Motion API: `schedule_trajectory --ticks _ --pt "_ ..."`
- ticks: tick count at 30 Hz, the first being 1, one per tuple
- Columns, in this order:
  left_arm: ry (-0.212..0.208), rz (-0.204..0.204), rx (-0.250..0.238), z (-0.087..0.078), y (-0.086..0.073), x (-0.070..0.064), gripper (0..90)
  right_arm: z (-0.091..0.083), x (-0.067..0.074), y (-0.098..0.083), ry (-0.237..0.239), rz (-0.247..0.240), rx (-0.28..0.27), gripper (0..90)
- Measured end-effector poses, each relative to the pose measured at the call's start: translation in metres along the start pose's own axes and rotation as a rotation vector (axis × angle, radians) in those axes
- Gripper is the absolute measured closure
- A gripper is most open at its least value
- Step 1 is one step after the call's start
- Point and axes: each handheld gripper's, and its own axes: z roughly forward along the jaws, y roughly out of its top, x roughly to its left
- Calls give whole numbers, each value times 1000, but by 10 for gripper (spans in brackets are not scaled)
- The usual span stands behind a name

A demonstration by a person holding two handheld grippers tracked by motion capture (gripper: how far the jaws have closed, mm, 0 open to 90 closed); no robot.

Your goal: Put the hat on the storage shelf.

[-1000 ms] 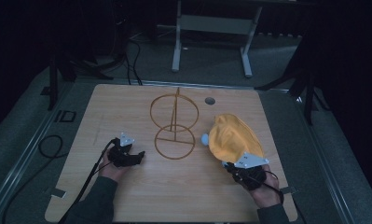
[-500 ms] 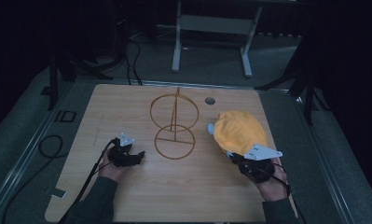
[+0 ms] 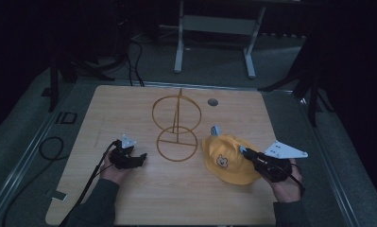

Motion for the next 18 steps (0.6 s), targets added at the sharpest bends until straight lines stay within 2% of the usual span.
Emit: schedule_trajectory --ticks 1,6,11,18 --pt "0 0 0 0 0 0 337 0 -2 -3 -10 8 9 835" --pt "2 -2 -1 0 0 0 337 0 -8 -18 -119 11 94 793" --pt "2 -2 -2 0 0 0 337 -8 -12 -15 -127 9 88 744" --pt "1 -2 0 0 0 0 337 -6 -14 -4 -106 -22 117 728"
